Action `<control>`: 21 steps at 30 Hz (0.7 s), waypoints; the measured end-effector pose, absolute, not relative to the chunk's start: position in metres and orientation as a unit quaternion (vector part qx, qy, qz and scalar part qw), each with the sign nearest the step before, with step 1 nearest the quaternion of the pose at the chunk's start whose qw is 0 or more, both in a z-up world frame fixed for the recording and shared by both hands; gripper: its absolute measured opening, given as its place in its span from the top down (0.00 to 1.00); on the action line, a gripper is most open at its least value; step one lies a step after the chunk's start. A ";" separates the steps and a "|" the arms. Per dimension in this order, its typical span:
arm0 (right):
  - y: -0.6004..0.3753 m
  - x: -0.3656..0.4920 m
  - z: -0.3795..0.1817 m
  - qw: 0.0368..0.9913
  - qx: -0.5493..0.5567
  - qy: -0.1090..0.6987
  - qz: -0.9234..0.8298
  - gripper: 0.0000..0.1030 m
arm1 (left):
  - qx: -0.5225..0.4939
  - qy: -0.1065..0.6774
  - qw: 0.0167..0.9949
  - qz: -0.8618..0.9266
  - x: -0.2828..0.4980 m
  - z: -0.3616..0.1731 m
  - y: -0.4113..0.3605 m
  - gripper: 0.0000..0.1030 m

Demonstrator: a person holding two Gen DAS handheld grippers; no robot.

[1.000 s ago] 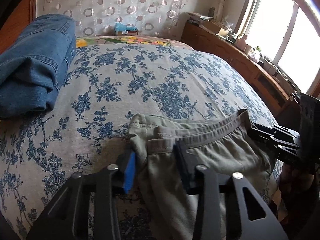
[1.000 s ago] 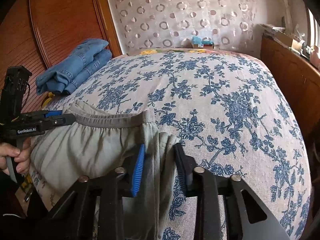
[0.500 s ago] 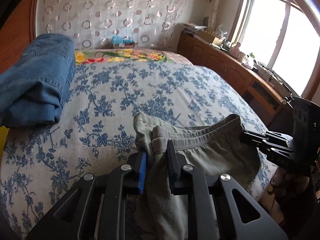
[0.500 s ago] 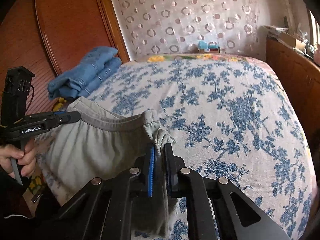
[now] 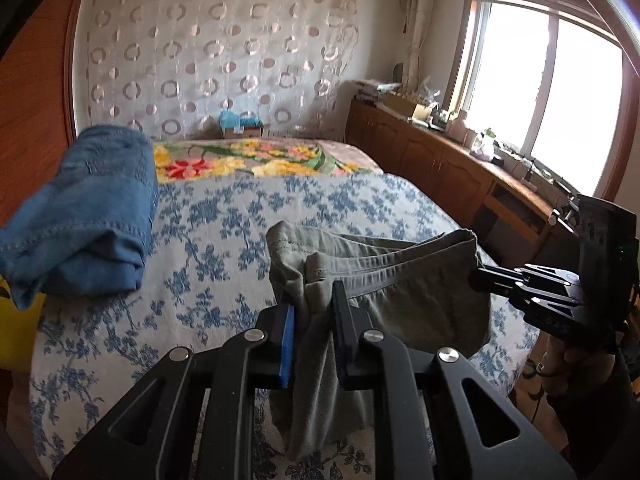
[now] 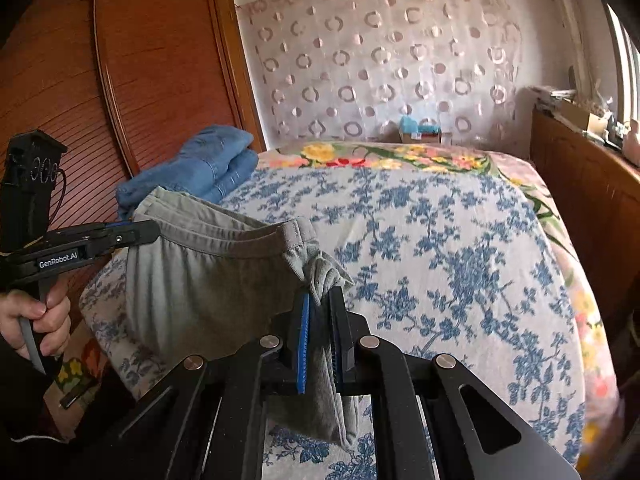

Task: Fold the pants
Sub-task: 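Lift the folded pants by the waistband with both tools, then carry the pants with both tools toward the blue jeans stack by the wardrobe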

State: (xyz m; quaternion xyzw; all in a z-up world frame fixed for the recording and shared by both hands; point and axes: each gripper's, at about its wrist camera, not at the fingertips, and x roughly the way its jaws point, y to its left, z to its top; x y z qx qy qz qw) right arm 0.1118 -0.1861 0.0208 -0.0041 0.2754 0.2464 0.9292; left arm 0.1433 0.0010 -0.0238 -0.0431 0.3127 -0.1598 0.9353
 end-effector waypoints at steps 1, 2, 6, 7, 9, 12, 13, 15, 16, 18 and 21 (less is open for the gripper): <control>-0.186 0.112 0.024 0.930 -0.006 0.273 0.247 0.91 | -0.044 0.310 0.936 -0.160 0.143 -0.021 0.001 0.83; -0.186 0.112 0.029 0.931 -0.010 0.269 0.247 0.91 | -0.044 0.304 0.938 -0.161 0.142 -0.015 0.002 0.83; -0.185 0.110 0.046 0.935 -0.024 0.253 0.246 0.91 | -0.041 0.288 0.943 -0.161 0.140 -0.001 0.003 0.83; -0.185 0.111 0.049 0.937 -0.025 0.249 0.246 0.91 | -0.041 0.285 0.944 -0.161 0.140 0.001 0.004 0.83; -0.185 0.111 0.054 0.938 -0.027 0.243 0.245 0.91 | -0.038 0.279 0.946 -0.162 0.142 0.007 0.004 0.83; -0.183 0.112 0.059 0.940 -0.033 0.237 0.245 0.91 | -0.035 0.276 0.947 -0.163 0.146 0.014 0.004 0.83; -0.182 0.114 0.061 0.939 -0.035 0.236 0.246 0.91 | -0.034 0.275 0.947 -0.163 0.148 0.016 0.004 0.83; -0.181 0.118 0.065 0.939 -0.038 0.234 0.248 0.91 | -0.032 0.272 0.948 -0.163 0.153 0.021 0.005 0.83; -0.180 0.121 0.068 0.940 -0.040 0.231 0.248 0.91 | -0.031 0.270 0.949 -0.163 0.156 0.024 0.006 0.83; -0.179 0.126 0.075 0.941 -0.046 0.226 0.249 0.91 | -0.032 0.267 0.949 -0.163 0.160 0.028 0.007 0.83; -0.179 0.134 0.084 0.943 -0.051 0.217 0.248 0.91 | -0.033 0.263 0.951 -0.161 0.168 0.036 0.011 0.83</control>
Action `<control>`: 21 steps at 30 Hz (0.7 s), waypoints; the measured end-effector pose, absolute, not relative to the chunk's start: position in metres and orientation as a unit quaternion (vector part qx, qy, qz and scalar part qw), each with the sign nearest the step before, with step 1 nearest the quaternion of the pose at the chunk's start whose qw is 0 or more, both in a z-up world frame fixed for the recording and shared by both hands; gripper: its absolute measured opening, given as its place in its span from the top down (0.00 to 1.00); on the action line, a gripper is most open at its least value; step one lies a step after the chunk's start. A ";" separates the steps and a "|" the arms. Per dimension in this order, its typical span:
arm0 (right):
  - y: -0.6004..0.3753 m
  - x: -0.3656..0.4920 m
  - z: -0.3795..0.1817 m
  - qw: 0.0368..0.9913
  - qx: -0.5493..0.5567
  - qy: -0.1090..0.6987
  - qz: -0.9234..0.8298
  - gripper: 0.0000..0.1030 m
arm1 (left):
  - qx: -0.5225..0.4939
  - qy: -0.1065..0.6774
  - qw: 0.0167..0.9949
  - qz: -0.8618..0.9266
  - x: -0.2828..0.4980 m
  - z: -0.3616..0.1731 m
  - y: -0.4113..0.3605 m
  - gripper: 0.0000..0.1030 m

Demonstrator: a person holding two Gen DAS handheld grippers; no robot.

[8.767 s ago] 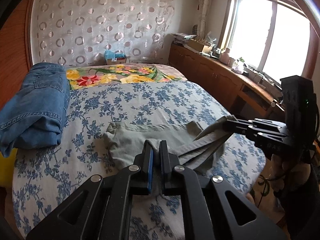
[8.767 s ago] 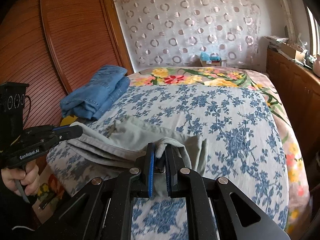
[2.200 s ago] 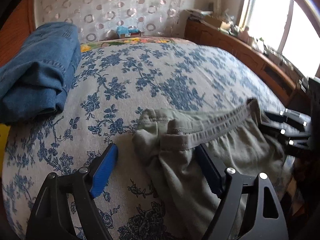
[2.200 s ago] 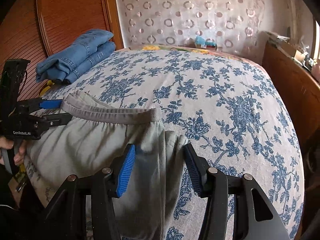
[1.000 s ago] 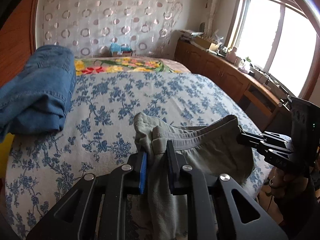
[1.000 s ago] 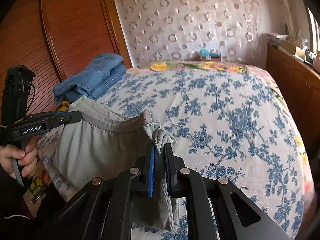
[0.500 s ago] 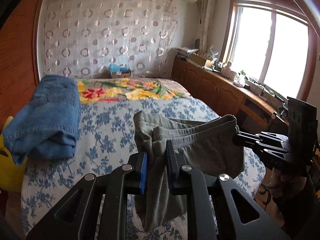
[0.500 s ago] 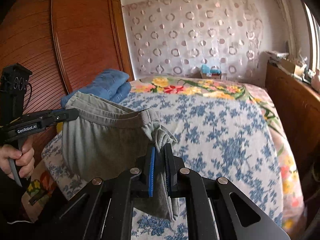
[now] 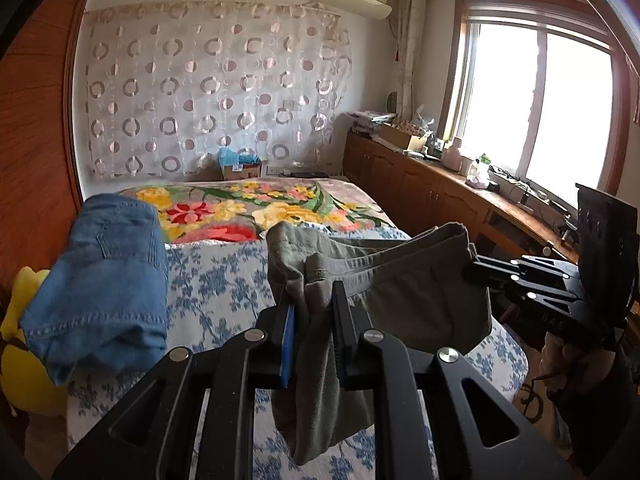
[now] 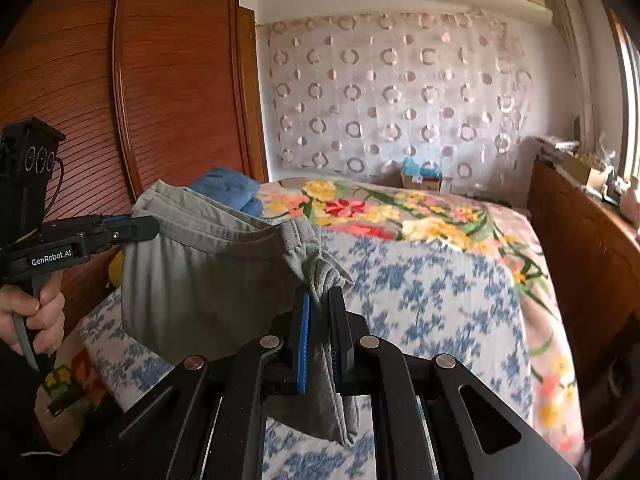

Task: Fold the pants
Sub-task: 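Carry the pants with both tools toward the blue jeans stack by the wardrobe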

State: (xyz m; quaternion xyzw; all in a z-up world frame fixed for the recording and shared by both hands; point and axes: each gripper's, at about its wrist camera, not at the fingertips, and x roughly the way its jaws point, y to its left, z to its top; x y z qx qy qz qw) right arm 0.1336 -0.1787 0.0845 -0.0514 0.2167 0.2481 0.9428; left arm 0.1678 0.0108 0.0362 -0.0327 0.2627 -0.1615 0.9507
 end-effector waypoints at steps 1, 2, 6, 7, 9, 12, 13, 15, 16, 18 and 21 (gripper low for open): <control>-0.178 0.137 0.087 0.943 -0.052 0.214 0.249 0.91 | -0.032 0.261 0.951 -0.160 0.172 0.039 0.012 0.83; -0.178 0.140 0.090 0.944 -0.053 0.211 0.249 0.91 | -0.031 0.260 0.952 -0.159 0.174 0.041 0.012 0.83; -0.172 0.155 0.098 0.944 -0.059 0.200 0.254 0.91 | -0.029 0.256 0.954 -0.153 0.185 0.048 0.018 0.83; -0.169 0.160 0.102 0.945 -0.062 0.197 0.255 0.91 | -0.029 0.255 0.955 -0.151 0.188 0.050 0.019 0.83; -0.166 0.167 0.104 0.944 -0.067 0.192 0.260 0.91 | -0.027 0.254 0.956 -0.146 0.194 0.053 0.022 0.83; -0.157 0.182 0.107 0.943 -0.077 0.184 0.267 0.91 | -0.026 0.252 0.957 -0.139 0.202 0.057 0.029 0.83; -0.154 0.188 0.108 0.942 -0.081 0.182 0.270 0.91 | -0.025 0.251 0.958 -0.136 0.202 0.058 0.029 0.83; -0.148 0.199 0.108 0.941 -0.088 0.179 0.274 0.91 | -0.028 0.246 0.960 -0.130 0.207 0.059 0.036 0.83; -0.144 0.204 0.109 0.940 -0.091 0.177 0.277 0.91 | -0.030 0.245 0.961 -0.127 0.207 0.060 0.039 0.83; -0.138 0.210 0.109 0.939 -0.096 0.172 0.283 0.91 | -0.038 0.243 0.962 -0.119 0.210 0.060 0.049 0.83; -0.129 0.224 0.109 0.936 -0.099 0.167 0.293 0.91 | -0.045 0.241 0.964 -0.105 0.212 0.061 0.064 0.83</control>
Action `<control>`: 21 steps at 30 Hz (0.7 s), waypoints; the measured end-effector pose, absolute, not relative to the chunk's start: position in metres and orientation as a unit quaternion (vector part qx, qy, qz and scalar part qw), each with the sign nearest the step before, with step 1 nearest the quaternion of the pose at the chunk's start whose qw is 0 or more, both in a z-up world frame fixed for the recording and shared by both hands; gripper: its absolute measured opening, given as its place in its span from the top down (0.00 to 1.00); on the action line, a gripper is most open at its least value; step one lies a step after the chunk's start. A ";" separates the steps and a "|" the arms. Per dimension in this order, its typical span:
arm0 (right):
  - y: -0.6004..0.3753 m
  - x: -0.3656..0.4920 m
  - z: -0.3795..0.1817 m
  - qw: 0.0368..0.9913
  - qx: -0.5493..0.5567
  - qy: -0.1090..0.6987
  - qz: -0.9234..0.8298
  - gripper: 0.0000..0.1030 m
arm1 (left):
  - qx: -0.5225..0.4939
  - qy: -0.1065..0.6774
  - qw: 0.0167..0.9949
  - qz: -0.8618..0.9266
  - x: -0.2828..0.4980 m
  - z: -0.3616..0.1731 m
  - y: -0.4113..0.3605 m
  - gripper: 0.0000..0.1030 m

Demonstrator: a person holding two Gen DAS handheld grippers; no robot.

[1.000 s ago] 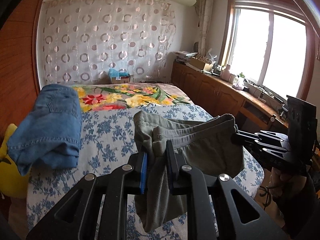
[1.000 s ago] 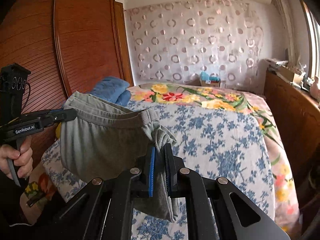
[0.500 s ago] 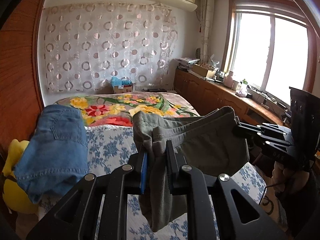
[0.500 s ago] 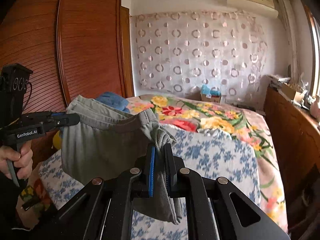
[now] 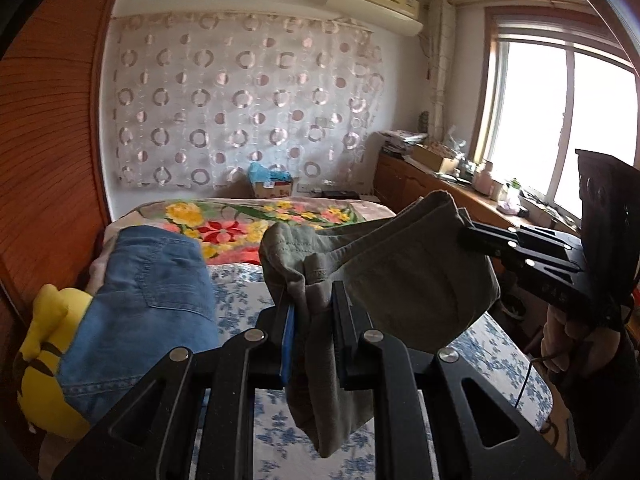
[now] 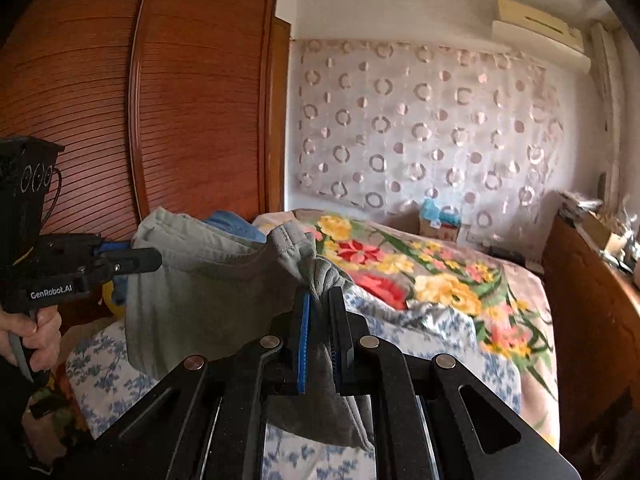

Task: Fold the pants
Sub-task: 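Carry the pants with both tools toward the blue jeans stack by the wardrobe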

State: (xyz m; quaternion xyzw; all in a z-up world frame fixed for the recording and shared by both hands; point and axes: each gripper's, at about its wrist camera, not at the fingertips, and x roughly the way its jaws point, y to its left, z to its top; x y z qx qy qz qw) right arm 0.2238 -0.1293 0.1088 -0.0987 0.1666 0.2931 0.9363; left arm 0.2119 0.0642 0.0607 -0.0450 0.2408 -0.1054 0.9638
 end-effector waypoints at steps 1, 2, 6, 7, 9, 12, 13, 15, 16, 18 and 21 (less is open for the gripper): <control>-0.125 0.229 0.109 0.935 -0.099 0.165 0.297 0.91 | -0.046 0.239 0.965 -0.100 0.213 0.062 0.071 0.83; -0.123 0.233 0.110 0.934 -0.099 0.163 0.301 0.91 | -0.046 0.238 0.966 -0.095 0.212 0.063 0.075 0.83; -0.111 0.248 0.111 0.930 -0.100 0.156 0.318 0.92 | -0.046 0.231 0.969 -0.075 0.214 0.070 0.096 0.83; -0.108 0.252 0.112 0.930 -0.102 0.153 0.319 0.92 | -0.046 0.229 0.970 -0.071 0.215 0.071 0.101 0.83; -0.103 0.260 0.112 0.928 -0.105 0.147 0.326 0.92 | -0.043 0.224 0.972 -0.060 0.216 0.074 0.111 0.83; -0.100 0.272 0.110 0.926 -0.108 0.141 0.333 0.92 | -0.044 0.215 0.975 -0.041 0.217 0.077 0.125 0.83; -0.098 0.280 0.110 0.925 -0.109 0.140 0.336 0.92 | -0.045 0.213 0.975 -0.037 0.218 0.077 0.129 0.83; -0.095 0.289 0.107 0.924 -0.110 0.138 0.339 0.92 | -0.051 0.209 0.976 -0.030 0.221 0.075 0.139 0.83; -0.092 0.294 0.106 0.923 -0.111 0.138 0.341 0.92 | -0.054 0.210 0.976 -0.027 0.223 0.073 0.145 0.83; -0.087 0.305 0.104 0.921 -0.114 0.136 0.346 0.92 | -0.061 0.212 0.975 -0.020 0.226 0.069 0.156 0.83; -0.079 0.318 0.100 0.919 -0.122 0.134 0.350 0.92 | -0.076 0.217 0.973 -0.014 0.232 0.061 0.168 0.83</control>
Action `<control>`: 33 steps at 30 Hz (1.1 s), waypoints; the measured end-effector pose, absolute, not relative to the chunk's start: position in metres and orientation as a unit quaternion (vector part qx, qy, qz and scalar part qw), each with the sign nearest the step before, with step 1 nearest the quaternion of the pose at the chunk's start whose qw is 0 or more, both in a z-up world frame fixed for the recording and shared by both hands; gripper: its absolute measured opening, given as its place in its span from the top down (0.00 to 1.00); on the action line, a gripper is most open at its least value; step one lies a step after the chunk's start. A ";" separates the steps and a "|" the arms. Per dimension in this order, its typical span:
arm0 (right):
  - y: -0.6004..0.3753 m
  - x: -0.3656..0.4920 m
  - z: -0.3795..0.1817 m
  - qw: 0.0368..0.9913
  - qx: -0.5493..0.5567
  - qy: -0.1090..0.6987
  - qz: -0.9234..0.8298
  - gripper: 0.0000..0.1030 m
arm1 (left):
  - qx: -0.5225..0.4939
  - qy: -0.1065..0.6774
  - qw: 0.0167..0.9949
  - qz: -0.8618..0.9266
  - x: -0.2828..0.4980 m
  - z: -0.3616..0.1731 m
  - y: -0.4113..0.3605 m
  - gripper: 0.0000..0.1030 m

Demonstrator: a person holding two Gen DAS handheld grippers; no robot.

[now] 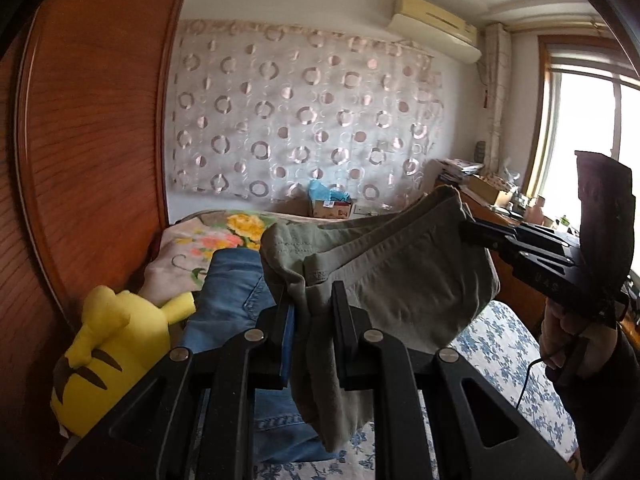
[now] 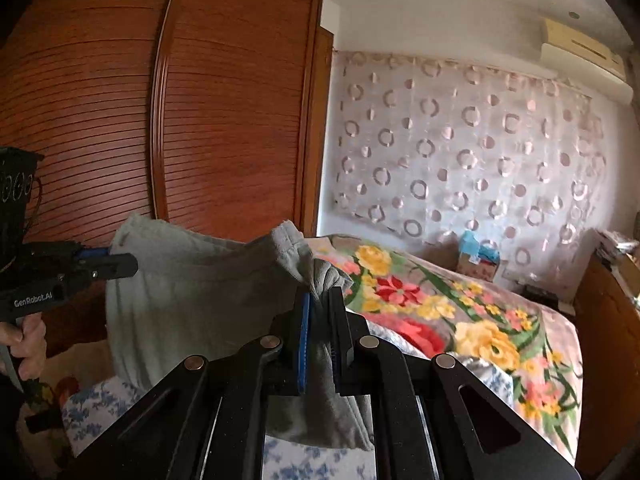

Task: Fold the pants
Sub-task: 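Carry the pants with both tools toward the blue jeans stack by the wardrobe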

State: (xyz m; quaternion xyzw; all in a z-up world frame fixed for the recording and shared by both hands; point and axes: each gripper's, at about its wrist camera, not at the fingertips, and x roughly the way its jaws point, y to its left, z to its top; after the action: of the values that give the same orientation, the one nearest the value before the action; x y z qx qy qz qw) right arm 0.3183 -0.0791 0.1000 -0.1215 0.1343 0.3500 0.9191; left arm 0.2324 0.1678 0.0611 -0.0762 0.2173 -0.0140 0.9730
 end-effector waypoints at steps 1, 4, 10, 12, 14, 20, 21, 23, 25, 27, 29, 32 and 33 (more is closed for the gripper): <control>-0.076 0.323 0.099 0.919 -0.125 0.134 0.350 0.92 | -0.079 0.219 0.972 -0.013 0.233 0.058 0.170 0.83; -0.071 0.332 0.094 0.917 -0.134 0.130 0.354 0.92 | -0.086 0.222 0.971 -0.007 0.235 0.051 0.175 0.83; -0.057 0.344 0.089 0.910 -0.157 0.119 0.365 0.92 | -0.112 0.226 0.968 0.019 0.238 0.033 0.183 0.83; -0.050 0.351 0.086 0.907 -0.166 0.118 0.370 0.92 | -0.120 0.227 0.966 0.024 0.239 0.026 0.185 0.83; -0.044 0.358 0.083 0.903 -0.173 0.121 0.373 0.92 | -0.124 0.228 0.965 0.035 0.239 0.021 0.186 0.83; -0.032 0.375 0.080 0.897 -0.187 0.119 0.383 0.92 | -0.131 0.227 0.964 0.050 0.236 0.015 0.188 0.83; -0.031 0.378 0.079 0.895 -0.184 0.122 0.387 0.92 | -0.131 0.228 0.963 0.050 0.235 0.014 0.188 0.83; -0.030 0.384 0.079 0.893 -0.181 0.126 0.393 0.92 | -0.133 0.229 0.963 0.053 0.233 0.012 0.189 0.83; -0.027 0.388 0.080 0.890 -0.180 0.127 0.400 0.92 | -0.136 0.229 0.962 0.054 0.231 0.010 0.189 0.83; -0.027 0.392 0.080 0.886 -0.180 0.128 0.407 0.92 | -0.140 0.229 0.962 0.053 0.229 0.009 0.191 0.83; -0.025 0.395 0.081 0.883 -0.180 0.128 0.414 0.91 | -0.143 0.231 0.961 0.053 0.226 0.007 0.191 0.83; -0.022 0.399 0.081 0.878 -0.182 0.129 0.424 0.92 | -0.153 0.233 0.959 0.050 0.222 0.002 0.191 0.83; -0.020 0.401 0.082 0.875 -0.184 0.130 0.428 0.91 | -0.156 0.234 0.958 0.051 0.221 0.000 0.192 0.83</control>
State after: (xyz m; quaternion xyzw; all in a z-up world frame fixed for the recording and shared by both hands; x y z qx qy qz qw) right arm 0.4007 -0.0202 0.0818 -0.1838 0.1302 0.4282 0.8752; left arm 0.2209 0.1921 -0.0004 -0.1556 0.2337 0.0515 0.9584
